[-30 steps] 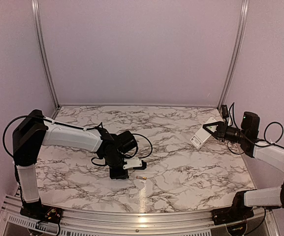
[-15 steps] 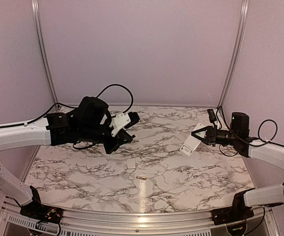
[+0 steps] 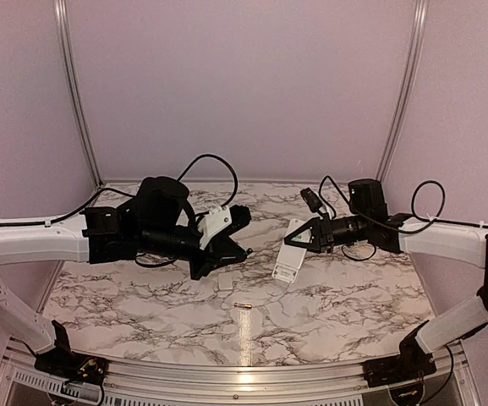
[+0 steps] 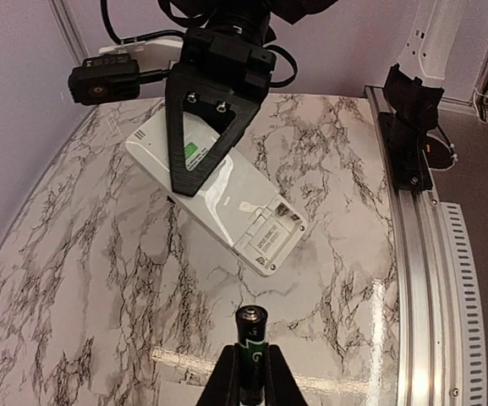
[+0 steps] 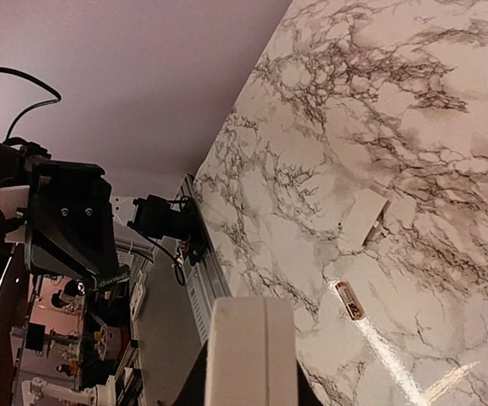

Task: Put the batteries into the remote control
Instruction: Place the battery in the battery compartment.

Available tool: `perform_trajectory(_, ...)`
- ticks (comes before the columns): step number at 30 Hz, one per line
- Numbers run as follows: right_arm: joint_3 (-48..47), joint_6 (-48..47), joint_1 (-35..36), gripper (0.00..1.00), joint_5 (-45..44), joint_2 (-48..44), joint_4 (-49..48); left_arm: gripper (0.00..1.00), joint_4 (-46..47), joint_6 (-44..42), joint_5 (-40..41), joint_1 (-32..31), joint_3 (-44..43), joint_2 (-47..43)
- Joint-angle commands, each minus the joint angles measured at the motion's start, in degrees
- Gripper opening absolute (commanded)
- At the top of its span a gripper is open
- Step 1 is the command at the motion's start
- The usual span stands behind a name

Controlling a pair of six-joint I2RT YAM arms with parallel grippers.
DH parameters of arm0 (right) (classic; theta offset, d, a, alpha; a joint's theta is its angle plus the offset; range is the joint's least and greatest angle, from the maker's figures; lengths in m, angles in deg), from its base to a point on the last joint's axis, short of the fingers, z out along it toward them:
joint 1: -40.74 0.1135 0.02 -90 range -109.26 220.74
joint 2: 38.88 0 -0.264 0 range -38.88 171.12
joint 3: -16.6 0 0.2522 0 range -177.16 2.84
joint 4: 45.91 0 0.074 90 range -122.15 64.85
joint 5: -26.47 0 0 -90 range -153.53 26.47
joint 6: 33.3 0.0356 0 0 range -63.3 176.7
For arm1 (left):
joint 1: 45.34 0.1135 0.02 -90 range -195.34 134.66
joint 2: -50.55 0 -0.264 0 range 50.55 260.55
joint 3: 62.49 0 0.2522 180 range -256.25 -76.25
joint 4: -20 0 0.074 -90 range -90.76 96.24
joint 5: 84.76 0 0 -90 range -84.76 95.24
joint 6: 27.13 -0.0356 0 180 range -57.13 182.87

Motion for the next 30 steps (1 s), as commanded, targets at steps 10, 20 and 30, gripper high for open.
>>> perform_trajectory(10,-6.1,6.9,9.4,0.00,0.7,5.9,-0.2,0.00,-0.1,-3.9,-3.0,-5.8,-4.2,8.2)
perform_trajectory(20,-7.0,8.7,11.5,0.00,0.6,7.5,-1.0,0.02,-3.0,-5.6,-2.5,-7.5,-8.5,12.8)
perform_trajectory(30,-6.7,9.4,11.5,0.00,1.1,7.4,-2.0,0.02,-7.1,-6.6,-1.8,-8.0,-10.5,16.0)
